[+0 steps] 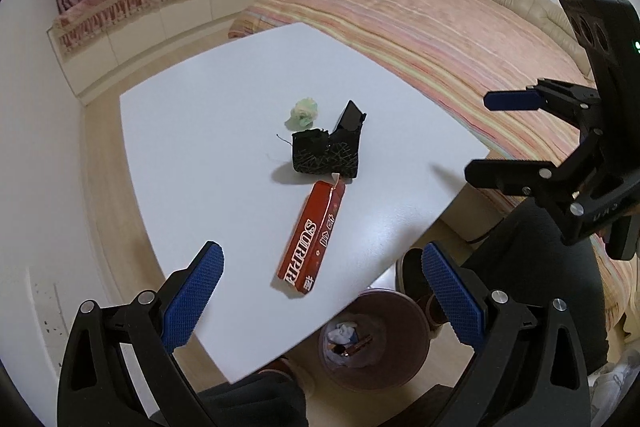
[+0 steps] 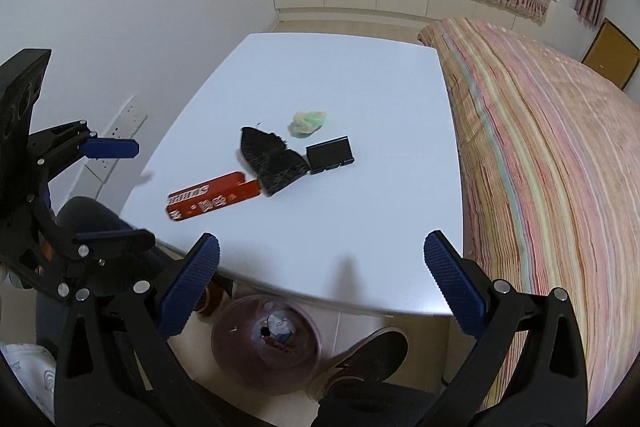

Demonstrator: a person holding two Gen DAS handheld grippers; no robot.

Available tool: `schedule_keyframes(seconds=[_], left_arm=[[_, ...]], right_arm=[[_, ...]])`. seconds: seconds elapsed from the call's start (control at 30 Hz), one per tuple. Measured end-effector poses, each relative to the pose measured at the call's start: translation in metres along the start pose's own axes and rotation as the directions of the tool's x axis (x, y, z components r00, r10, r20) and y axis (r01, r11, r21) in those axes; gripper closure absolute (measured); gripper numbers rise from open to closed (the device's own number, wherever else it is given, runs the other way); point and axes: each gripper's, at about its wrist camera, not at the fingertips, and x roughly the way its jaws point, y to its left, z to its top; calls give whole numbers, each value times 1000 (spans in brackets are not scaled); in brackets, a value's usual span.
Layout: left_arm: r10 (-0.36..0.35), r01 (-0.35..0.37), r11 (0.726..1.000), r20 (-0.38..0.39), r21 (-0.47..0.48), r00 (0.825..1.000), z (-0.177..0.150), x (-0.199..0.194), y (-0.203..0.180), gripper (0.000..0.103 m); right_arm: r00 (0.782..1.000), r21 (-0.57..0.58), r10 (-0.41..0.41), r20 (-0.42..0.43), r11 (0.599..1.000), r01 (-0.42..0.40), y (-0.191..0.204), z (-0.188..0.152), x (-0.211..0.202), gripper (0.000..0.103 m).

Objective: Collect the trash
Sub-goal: 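Move both open tools back over the table toward the remaining items, then grasp the red SUPREME box with the left tool while the right tool grasps the black phone stand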

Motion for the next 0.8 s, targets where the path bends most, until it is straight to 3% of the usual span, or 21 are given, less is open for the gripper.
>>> schedule_keyframes(seconds=[0.37, 0.63, 0.73, 0.8], left_arm=[[-18, 18, 1000, -39, -2, 999, 2, 27, 10, 9], [-22, 22, 1000, -62, 7, 998, 4, 39, 13, 29], [-18, 19, 1000, -71, 9, 997, 4, 41, 14, 40], [-12, 13, 1000, -77, 6, 997, 4, 43, 16, 53]], right_arm=[[999, -12, -5, -45, 1000, 5, -10, 13, 42, 3], [997, -22, -1, -72, 1000, 0, -15, 18, 67, 3], [997, -29, -5, -79, 1000, 3, -18, 21, 76, 3], [997, -32, -6, -80, 999, 4, -19, 23, 82, 3]])
